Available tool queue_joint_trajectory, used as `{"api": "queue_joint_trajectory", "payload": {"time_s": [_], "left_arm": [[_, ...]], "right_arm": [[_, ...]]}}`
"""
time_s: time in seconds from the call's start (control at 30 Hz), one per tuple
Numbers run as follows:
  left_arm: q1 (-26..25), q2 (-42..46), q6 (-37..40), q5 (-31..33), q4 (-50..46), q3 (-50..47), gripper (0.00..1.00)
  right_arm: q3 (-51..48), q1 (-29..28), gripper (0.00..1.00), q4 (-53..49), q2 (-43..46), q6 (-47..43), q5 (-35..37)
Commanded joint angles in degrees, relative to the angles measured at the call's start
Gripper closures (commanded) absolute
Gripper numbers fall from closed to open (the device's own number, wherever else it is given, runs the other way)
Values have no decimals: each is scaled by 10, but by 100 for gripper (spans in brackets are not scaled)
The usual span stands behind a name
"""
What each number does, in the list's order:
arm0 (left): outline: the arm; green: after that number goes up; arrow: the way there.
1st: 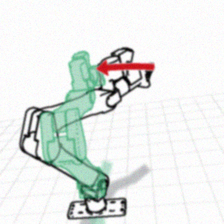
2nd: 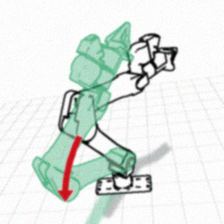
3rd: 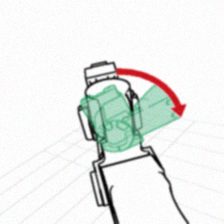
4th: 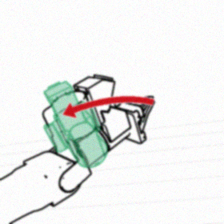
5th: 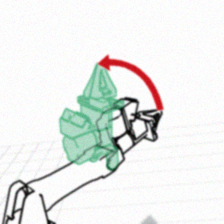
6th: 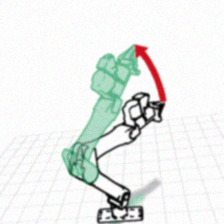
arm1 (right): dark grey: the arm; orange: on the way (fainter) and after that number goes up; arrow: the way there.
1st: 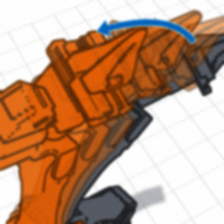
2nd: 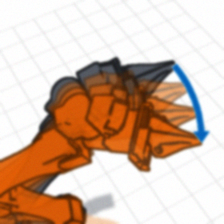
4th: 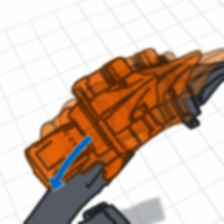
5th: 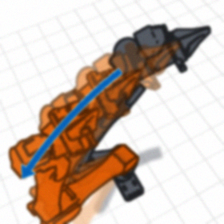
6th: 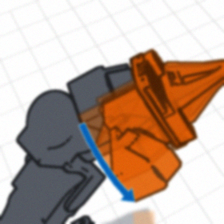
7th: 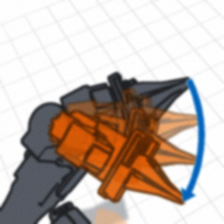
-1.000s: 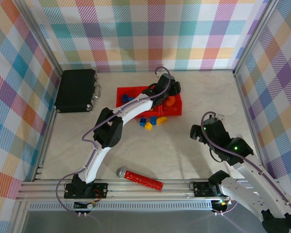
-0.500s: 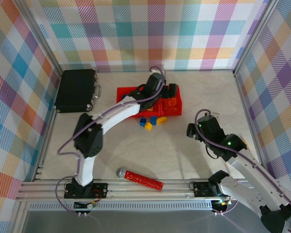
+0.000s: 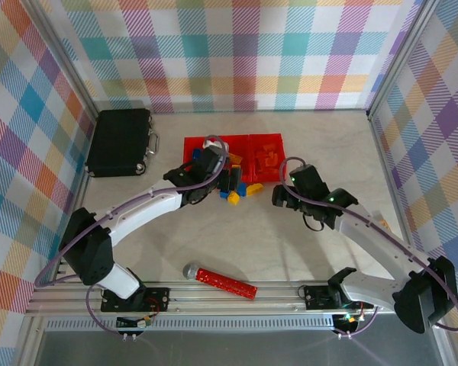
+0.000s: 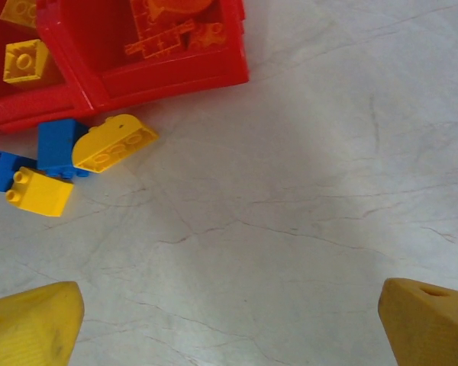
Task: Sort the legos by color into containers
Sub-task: Pick up the lego from the center of the table.
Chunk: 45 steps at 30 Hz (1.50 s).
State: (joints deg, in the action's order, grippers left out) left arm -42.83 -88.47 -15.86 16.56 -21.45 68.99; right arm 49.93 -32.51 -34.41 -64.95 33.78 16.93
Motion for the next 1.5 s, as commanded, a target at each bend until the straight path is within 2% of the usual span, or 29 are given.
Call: {"api": "queue_joint_trajectory", "payload": {"time_s": [0.0, 0.13, 0.43, 0.63, 0.97, 1.3, 1.47], "left_arm": [[11, -21, -9, -28, -83, 13, 12], [23, -73, 2, -55, -131, 58, 14], [66, -150, -16, -105, -131, 95, 20], [71, -181, -11, -122, -93, 96, 22], [71, -205, -21, -156, -50, 102, 23], [71, -233, -49, -143, -36, 106, 29], [72, -242, -59, -138, -32, 112, 37]], "right_arm": [[24, 3, 1, 21, -15, 7, -26], [27, 4, 1, 17, -15, 10, -24], [6, 3, 1, -11, 29, 18, 3], [-9, 3, 1, -17, 55, 17, 17], [1, 3, 1, -15, 40, 13, 15], [1, 3, 1, -14, 43, 10, 18], [-2, 3, 1, -17, 47, 9, 21]]}}
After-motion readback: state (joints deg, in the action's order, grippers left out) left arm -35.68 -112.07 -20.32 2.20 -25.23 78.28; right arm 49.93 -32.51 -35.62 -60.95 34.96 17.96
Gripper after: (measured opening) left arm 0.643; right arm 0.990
